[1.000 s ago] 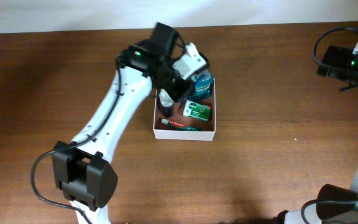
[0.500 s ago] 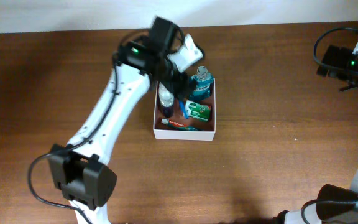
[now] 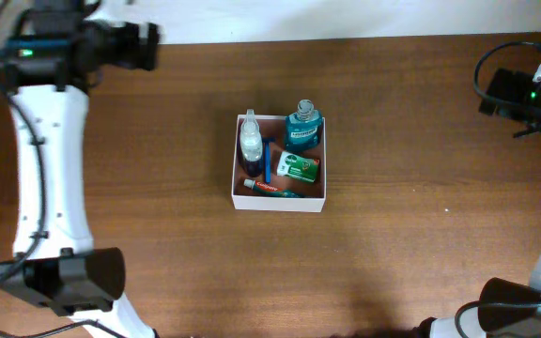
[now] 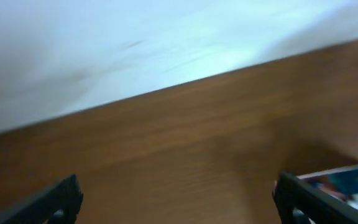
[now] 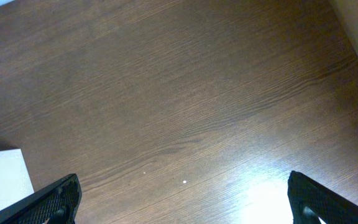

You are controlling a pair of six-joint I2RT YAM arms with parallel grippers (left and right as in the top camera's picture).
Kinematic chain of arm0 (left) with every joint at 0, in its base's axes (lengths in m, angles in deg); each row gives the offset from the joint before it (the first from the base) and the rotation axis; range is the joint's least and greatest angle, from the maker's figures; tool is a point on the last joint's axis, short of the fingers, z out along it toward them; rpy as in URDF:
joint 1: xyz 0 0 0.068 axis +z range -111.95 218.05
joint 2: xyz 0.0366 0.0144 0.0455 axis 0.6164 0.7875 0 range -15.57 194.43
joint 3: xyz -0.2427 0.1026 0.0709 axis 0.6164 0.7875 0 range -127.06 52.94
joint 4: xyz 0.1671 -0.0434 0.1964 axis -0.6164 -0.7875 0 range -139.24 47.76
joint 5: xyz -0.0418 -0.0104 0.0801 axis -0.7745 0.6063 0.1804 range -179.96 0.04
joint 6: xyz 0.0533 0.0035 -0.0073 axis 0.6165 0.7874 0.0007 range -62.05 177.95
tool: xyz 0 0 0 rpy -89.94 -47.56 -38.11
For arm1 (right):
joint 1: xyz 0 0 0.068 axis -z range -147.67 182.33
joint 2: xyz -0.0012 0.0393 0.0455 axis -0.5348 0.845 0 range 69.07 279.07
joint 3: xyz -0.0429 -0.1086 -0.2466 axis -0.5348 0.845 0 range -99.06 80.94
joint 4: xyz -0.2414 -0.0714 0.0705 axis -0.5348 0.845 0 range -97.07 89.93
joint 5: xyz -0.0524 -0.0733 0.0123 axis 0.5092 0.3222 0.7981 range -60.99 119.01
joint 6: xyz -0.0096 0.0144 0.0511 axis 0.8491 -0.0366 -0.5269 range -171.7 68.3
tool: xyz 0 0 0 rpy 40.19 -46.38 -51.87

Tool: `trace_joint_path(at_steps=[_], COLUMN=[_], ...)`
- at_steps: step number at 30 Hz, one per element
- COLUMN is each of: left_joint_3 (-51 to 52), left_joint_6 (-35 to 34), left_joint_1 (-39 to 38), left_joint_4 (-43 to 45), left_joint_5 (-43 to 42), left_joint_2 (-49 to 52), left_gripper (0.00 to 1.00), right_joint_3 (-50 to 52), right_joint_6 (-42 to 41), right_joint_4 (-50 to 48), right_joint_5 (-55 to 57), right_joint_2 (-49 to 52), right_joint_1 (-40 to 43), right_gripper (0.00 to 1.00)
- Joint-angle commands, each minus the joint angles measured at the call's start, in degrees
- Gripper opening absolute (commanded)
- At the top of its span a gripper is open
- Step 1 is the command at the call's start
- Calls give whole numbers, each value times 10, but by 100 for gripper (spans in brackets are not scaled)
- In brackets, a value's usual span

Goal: Pack container

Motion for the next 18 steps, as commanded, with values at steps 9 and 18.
trace_joint_path(at_steps=[9, 18], left_joint_3=[-5, -5], left_joint_6=[-37, -37], left_joint_1=[35, 35], left_joint_4=[-31, -31], left_joint_5=[6, 6], left_joint_2=[-7, -7], left_gripper=[99, 99], right_joint_3=[-4, -4], right_joint_6=[-7, -7], right_joint_4=[-1, -1], right_joint_5=[-3, -3], right_joint_2=[3, 3], right_joint_1=[2, 2], right_gripper=[99, 98])
